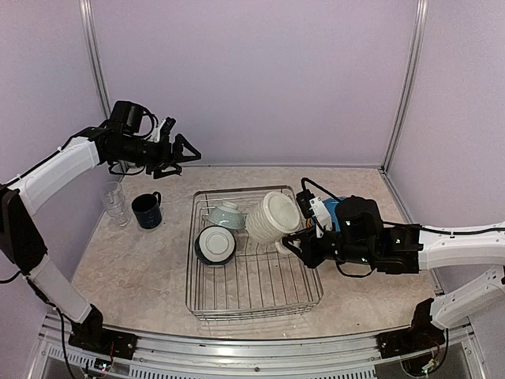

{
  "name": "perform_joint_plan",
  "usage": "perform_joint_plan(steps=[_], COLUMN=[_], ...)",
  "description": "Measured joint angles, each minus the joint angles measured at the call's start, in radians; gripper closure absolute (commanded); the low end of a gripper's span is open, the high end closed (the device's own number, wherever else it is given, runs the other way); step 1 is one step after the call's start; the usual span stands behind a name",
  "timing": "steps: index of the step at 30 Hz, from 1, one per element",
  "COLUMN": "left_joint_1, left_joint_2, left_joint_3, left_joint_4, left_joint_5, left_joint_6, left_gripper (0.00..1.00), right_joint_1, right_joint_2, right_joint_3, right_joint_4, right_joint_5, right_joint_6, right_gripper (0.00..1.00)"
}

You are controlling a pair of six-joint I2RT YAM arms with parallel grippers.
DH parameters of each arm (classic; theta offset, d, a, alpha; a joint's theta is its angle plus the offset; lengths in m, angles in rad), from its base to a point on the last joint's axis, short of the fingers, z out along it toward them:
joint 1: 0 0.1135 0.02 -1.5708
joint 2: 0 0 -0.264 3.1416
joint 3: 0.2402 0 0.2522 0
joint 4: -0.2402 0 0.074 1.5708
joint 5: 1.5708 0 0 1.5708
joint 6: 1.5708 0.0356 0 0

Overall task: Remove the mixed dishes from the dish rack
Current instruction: Pass from the right arm to the left

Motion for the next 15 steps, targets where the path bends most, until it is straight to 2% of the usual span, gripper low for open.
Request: perform_joint_plan(steps=[7,15], left_joint_1=[-0.060,-0.183], left_joint_2=[-0.025,-0.025], left_joint_3=[-0.052,-0.130], left_joint_4=[0.179,0.371], left_joint_5=[0.336,0.573], left_joint_6=[-0.051,-0.157], left_gripper=[0.02,0.11], right_joint_1=[-0.085,-0.110], right_joint_2=[0.021,0.161], right_joint_3=[-0.005,0.062], right_joint_4=[0.232,0.449], right_joint_5=[-0.088,-0.238], right_joint_6=[0.093,0.132], right_gripper=[1.00,1.00])
